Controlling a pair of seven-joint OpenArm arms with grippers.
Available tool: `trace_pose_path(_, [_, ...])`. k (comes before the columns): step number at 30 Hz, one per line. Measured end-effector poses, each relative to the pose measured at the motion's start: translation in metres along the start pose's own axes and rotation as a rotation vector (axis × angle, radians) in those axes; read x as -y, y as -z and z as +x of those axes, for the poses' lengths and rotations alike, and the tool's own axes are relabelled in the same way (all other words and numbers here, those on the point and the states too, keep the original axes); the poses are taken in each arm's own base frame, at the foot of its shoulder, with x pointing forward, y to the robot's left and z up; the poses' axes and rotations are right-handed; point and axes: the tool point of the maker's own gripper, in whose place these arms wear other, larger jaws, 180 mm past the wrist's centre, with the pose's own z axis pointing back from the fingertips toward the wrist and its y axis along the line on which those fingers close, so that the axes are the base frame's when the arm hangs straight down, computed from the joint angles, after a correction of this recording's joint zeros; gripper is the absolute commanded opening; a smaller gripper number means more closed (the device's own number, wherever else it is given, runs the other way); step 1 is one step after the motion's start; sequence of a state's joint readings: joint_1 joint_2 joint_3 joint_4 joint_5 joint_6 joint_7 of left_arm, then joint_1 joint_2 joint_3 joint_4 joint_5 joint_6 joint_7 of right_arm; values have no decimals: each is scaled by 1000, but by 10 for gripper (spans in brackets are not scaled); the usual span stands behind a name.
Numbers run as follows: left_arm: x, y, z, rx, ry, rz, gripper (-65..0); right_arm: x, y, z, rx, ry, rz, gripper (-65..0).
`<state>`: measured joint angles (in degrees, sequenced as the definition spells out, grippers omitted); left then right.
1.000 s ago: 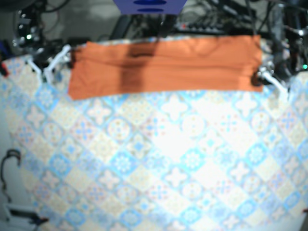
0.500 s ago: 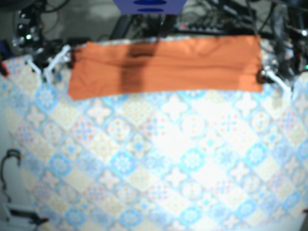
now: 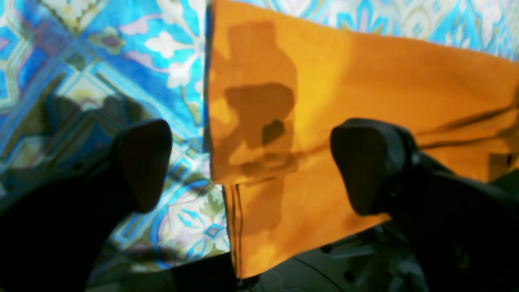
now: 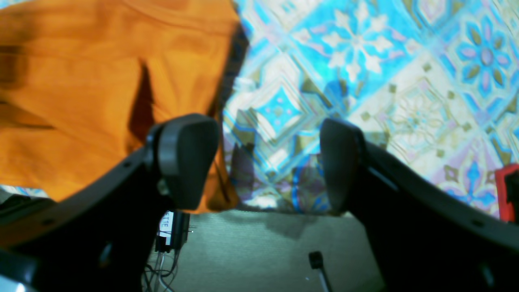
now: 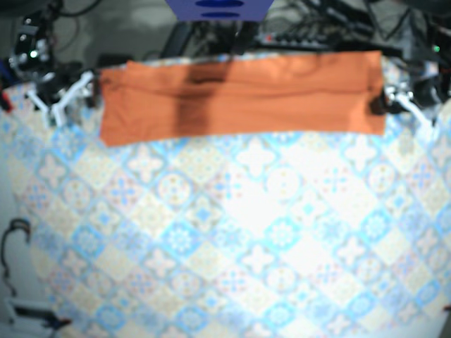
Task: Fold the T-shirt properly
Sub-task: 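Move both grippers outward away from the folded shirt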
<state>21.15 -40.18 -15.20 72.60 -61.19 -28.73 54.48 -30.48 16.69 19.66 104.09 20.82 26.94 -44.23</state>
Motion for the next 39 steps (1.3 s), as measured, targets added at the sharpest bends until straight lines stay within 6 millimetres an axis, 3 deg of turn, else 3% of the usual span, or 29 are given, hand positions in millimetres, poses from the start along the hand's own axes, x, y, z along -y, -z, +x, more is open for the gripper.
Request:
trace_pose_path(8, [17,6,-7,-5,-76,-81,0,0,-6,15,41,-21,-6,-227])
trace_pose_path(17, [36,11,-19,-44,-73,-163,0,49,-29,19,74,29,-149,-227])
trace_pose_path(23, [35,11,-21,-50,-73,-160,0,66,-40,23,93,36,-202,-227])
trace_pose_path(30, [29,6,-46,-100,-91,-145,0,65,-41,23,93,37,-202,-227])
trace_pose_path(39, [8,-12,-43,-83,-99,-85,0,64,-40,23,92,36,-197,-227])
